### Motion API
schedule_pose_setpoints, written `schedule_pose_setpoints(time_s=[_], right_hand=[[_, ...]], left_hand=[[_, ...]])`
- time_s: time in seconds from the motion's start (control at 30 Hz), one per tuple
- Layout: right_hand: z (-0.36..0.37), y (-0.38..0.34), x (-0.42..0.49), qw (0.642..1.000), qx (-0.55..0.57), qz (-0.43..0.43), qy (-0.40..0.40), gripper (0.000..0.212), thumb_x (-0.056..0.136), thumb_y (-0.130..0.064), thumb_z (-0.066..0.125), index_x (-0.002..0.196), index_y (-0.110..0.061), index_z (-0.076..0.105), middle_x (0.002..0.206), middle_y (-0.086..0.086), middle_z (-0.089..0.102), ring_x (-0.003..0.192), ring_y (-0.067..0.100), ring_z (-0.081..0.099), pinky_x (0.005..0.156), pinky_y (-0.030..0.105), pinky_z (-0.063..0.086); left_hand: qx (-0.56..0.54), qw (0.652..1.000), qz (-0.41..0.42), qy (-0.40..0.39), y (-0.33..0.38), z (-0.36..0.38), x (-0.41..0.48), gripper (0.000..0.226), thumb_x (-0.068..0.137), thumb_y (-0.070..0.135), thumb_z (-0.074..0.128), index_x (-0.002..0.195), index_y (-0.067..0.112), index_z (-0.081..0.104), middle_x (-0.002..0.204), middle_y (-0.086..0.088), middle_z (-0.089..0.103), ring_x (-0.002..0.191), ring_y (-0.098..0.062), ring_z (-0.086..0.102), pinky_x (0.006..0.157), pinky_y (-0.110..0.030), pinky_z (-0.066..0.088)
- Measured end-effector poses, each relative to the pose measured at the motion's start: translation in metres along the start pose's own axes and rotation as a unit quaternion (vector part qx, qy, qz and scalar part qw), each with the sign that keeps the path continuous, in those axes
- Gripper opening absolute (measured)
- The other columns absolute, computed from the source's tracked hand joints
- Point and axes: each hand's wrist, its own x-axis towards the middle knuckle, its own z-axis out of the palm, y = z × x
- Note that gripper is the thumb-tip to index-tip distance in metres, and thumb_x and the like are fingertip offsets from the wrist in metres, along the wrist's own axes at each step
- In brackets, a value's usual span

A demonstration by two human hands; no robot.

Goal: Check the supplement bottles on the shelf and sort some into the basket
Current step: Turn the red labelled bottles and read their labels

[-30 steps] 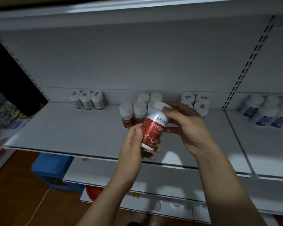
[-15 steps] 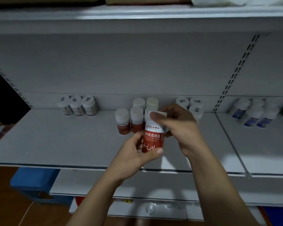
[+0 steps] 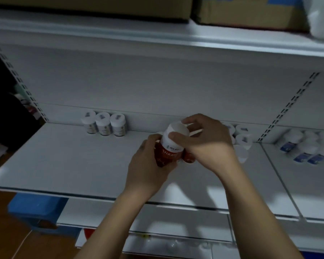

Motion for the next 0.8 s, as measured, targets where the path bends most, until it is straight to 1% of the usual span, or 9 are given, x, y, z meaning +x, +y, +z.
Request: schedule_pose_setpoints(time_s=[0.03, 0.1, 0.17, 0.27, 0.33, 0.4, 0.53, 0.67, 0.8], right_hand=[[0.003, -0.005, 0.004, 1.000, -0.028, -0.013, 0.003, 0.030, 0.071, -0.039, 0.080, 0.096, -0.032, 0.064, 0.086, -0.018, 0.064, 0.070, -0.003, 0.063, 0.057, 0.009, 0.048], [0.008, -0.018, 0.014, 0.997, -0.070, -0.033, -0.011, 0.029, 0.073, -0.041, 0.078, 0.098, -0.031, 0.065, 0.088, -0.014, 0.066, 0.077, 0.002, 0.062, 0.067, 0.018, 0.051], [0.012, -0.032, 0.025, 0.994, -0.098, -0.049, -0.029, 0.030, 0.076, -0.041, 0.075, 0.102, -0.029, 0.066, 0.089, -0.010, 0.067, 0.078, 0.006, 0.063, 0.072, 0.024, 0.052], [0.019, -0.044, 0.047, 0.991, -0.110, -0.075, -0.014, 0.032, 0.078, -0.039, 0.072, 0.107, -0.027, 0.065, 0.089, -0.007, 0.067, 0.075, 0.009, 0.064, 0.073, 0.031, 0.055], [0.027, -0.047, 0.066, 0.989, -0.127, -0.082, 0.000, 0.034, 0.078, -0.040, 0.070, 0.110, -0.027, 0.064, 0.096, -0.006, 0.066, 0.083, 0.010, 0.063, 0.074, 0.028, 0.052], [0.038, -0.047, 0.084, 0.984, -0.157, -0.089, -0.009, 0.039, 0.078, -0.040, 0.070, 0.113, -0.025, 0.063, 0.104, -0.003, 0.066, 0.092, 0.013, 0.062, 0.074, 0.025, 0.047], [0.059, -0.042, 0.112, 0.972, -0.217, -0.084, -0.039, 0.047, 0.081, -0.039, 0.069, 0.122, -0.018, 0.060, 0.125, 0.003, 0.061, 0.112, 0.021, 0.057, 0.082, 0.025, 0.041], [0.068, -0.034, 0.124, 0.964, -0.253, -0.057, -0.055, 0.050, 0.081, -0.036, 0.070, 0.124, -0.013, 0.061, 0.127, 0.006, 0.060, 0.113, 0.023, 0.056, 0.083, 0.027, 0.044], [0.076, -0.018, 0.124, 0.938, -0.334, -0.021, -0.094, 0.056, 0.079, -0.037, 0.070, 0.129, -0.015, 0.058, 0.127, 0.005, 0.060, 0.114, 0.024, 0.056, 0.090, 0.030, 0.045]], left_hand=[[0.001, 1.000, 0.004, 0.008, -0.002, -0.003, 0.004, 0.060, 0.070, 0.036, 0.082, 0.120, 0.032, 0.049, 0.114, 0.008, 0.061, 0.103, -0.015, 0.059, 0.084, -0.038, 0.051], [0.002, 1.000, 0.023, 0.015, -0.007, -0.012, 0.012, 0.062, 0.070, 0.036, 0.082, 0.122, 0.031, 0.048, 0.114, 0.009, 0.061, 0.102, -0.013, 0.059, 0.081, -0.032, 0.049], [0.011, 0.999, 0.037, 0.002, -0.013, -0.024, 0.023, 0.066, 0.073, 0.037, 0.081, 0.127, 0.032, 0.045, 0.117, 0.010, 0.059, 0.106, -0.013, 0.057, 0.080, -0.026, 0.043], [0.077, 0.996, 0.019, -0.028, -0.024, -0.039, 0.041, 0.083, 0.077, 0.050, 0.074, 0.144, 0.027, 0.031, 0.135, 0.002, 0.051, 0.124, -0.017, 0.049, 0.093, -0.030, 0.040], [0.134, 0.990, 0.001, -0.043, -0.032, -0.047, 0.051, 0.092, 0.078, 0.055, 0.070, 0.150, 0.022, 0.021, 0.143, -0.002, 0.045, 0.131, -0.021, 0.043, 0.103, -0.038, 0.038], [0.158, 0.985, -0.008, -0.067, -0.039, -0.052, 0.055, 0.093, 0.080, 0.057, 0.066, 0.151, 0.021, 0.017, 0.145, -0.004, 0.044, 0.134, -0.023, 0.042, 0.107, -0.044, 0.037], [0.197, 0.974, -0.008, -0.114, -0.052, -0.058, 0.052, 0.083, 0.085, 0.058, 0.060, 0.149, 0.022, 0.022, 0.143, -0.002, 0.046, 0.132, -0.024, 0.042, 0.107, -0.047, 0.036], [0.247, 0.960, 0.011, -0.131, -0.062, -0.057, 0.050, 0.079, 0.087, 0.058, 0.056, 0.149, 0.021, 0.023, 0.142, -0.002, 0.048, 0.133, -0.023, 0.041, 0.107, -0.045, 0.035], [0.320, 0.935, 0.020, -0.152, -0.071, -0.055, 0.047, 0.080, 0.089, 0.060, 0.053, 0.149, 0.021, 0.019, 0.140, -0.002, 0.050, 0.129, -0.025, 0.044, 0.103, -0.043, 0.035]])
